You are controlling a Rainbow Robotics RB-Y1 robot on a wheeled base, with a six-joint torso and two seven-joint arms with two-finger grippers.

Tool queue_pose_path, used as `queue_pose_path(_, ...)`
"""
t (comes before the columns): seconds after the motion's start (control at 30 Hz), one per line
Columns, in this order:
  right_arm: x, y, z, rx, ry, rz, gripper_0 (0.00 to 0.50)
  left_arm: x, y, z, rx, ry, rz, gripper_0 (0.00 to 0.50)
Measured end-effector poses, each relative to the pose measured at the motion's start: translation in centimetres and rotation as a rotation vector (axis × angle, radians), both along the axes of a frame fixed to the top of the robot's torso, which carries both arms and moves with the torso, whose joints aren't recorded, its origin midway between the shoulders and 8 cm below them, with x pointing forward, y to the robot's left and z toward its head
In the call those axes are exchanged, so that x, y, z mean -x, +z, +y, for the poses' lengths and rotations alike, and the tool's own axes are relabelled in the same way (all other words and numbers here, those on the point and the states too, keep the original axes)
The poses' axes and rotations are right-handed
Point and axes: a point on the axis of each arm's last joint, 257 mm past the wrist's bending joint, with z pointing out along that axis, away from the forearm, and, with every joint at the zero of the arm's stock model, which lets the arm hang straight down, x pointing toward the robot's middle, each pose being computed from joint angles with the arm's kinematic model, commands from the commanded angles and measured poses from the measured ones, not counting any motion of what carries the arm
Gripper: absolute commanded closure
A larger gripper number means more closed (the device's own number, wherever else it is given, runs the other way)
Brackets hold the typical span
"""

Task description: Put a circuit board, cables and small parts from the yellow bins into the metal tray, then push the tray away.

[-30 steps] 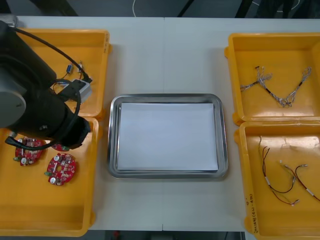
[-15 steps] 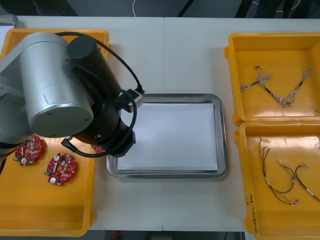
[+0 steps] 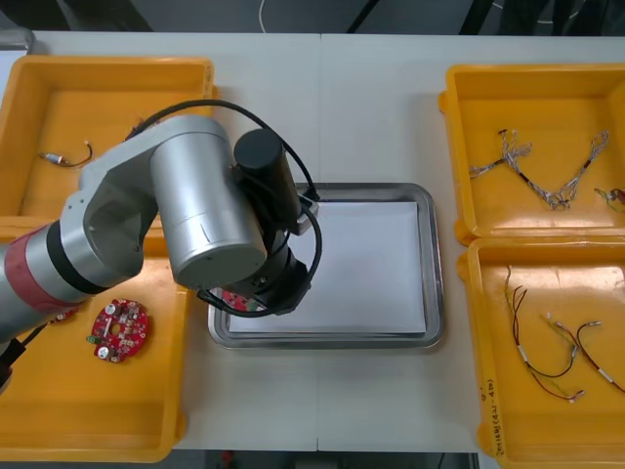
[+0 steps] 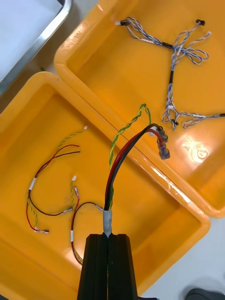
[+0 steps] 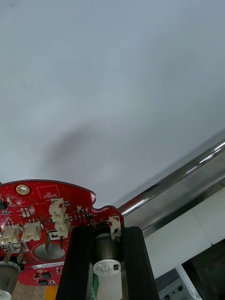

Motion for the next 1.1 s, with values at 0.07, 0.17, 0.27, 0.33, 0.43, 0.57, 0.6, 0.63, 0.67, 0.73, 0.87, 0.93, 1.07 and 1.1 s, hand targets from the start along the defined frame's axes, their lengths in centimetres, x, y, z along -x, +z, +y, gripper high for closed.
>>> queue_pose_path(0.07,0.1,-0.2,0.5,0.005,0.014,0.006,0.500,0.0,-0.7,-0.2,-0.002,-0.003,0.004,0.498)
queue_pose_path(0.17,0.1,-0.5,0.9,0.006,0.027,0.015,0.500,0.0,-1.4,-0.5,0.000,-0.010,0.004,0.500)
queue_pose_path(0.27,0.1,-0.8,1.3,0.006,0.039,0.022,0.500,-0.1,-2.2,-0.7,0.000,-0.015,0.003,0.499)
queue_pose_path(0.33,0.2,-0.9,1.5,0.005,0.047,0.028,0.500,-0.1,-2.7,-0.9,-0.001,-0.018,0.002,0.500)
queue_pose_path(0.43,0.2,-1.1,1.7,0.006,0.052,0.033,0.500,-0.3,-3.4,-0.9,-0.006,-0.023,-0.004,0.499)
queue_pose_path(0.57,0.3,-1.1,1.8,0.006,0.055,0.036,0.500,-0.4,-4.3,-1.0,-0.012,-0.028,-0.016,0.498)
queue_pose_path(0.6,0.2,-1.1,1.8,0.006,0.055,0.036,0.500,-0.4,-4.4,-1.1,-0.010,-0.027,-0.017,0.500)
queue_pose_path(0.63,0.2,-1.1,1.8,0.006,0.055,0.035,0.500,-0.5,-4.6,-1.2,-0.007,-0.023,-0.018,0.498)
queue_pose_path(0.67,0.2,-1.1,1.8,0.006,0.055,0.035,0.500,-0.5,-4.7,-1.2,-0.005,-0.016,-0.020,0.498)
queue_pose_path(0.73,0.2,-1.1,1.8,0.006,0.055,0.035,0.500,-0.6,-5.0,-1.2,0.000,0.002,-0.019,0.499)
queue_pose_path(0.87,0.2,-1.1,1.8,0.006,0.054,0.034,0.500,-0.6,-5.2,-1.2,0.008,0.031,-0.017,0.497)
queue_pose_path(0.93,0.2,-1.2,1.9,0.005,0.053,0.038,0.500,-0.6,-5.1,-1.2,0.009,0.034,-0.017,0.499)
queue_pose_path(1.07,0.2,-1.7,2.0,-0.002,0.033,0.051,0.500,-0.7,-5.1,-1.3,0.014,0.033,-0.021,0.497)
queue_pose_path(1.1,0.2,-1.8,2.0,0.000,0.033,0.053,0.500,-0.7,-5.1,-1.3,0.013,0.033,-0.022,0.494)
